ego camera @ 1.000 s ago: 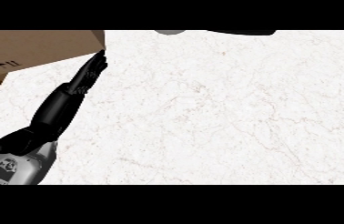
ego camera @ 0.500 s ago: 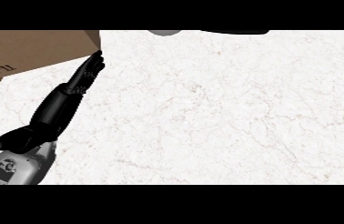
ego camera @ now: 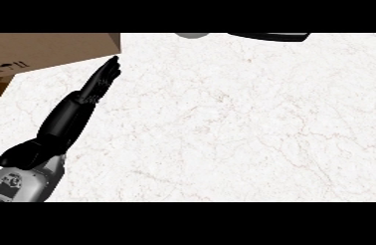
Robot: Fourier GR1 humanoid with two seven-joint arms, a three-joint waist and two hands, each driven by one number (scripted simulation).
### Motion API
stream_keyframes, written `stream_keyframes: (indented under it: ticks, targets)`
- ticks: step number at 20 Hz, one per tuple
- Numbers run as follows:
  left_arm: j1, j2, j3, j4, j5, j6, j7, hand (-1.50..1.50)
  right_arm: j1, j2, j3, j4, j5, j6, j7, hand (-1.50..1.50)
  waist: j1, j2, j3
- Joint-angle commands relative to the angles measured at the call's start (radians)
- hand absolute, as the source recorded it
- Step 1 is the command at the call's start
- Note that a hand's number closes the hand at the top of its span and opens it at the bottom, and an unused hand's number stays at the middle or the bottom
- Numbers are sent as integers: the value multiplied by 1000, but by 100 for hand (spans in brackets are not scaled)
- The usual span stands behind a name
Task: Pick the squash from the tray and place it in the plate
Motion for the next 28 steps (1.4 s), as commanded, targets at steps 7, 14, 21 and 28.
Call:
stream_keyframes:
  ticks: [7, 14, 21, 28]
  targets:
    - [-28, -10, -31, -4, -7, -24, 3, 0, -12, -111, 23, -1, 23, -387, 248, -150, 72, 4, -8]
    - [-63, -25, -56, -12, -13, -39, 5, 0, -19, -156, 31, -1, 29, -514, 214, -150, 130, 21, -8]
    - [-91, -41, -77, -15, -17, -51, 9, 0, -24, -144, 23, -1, 19, -598, 206, -150, 172, 29, -7]
    - [-116, -49, -93, -2, -27, -63, 11, 0, -24, -109, 4, -1, -3, -678, 214, -150, 178, 34, -6]
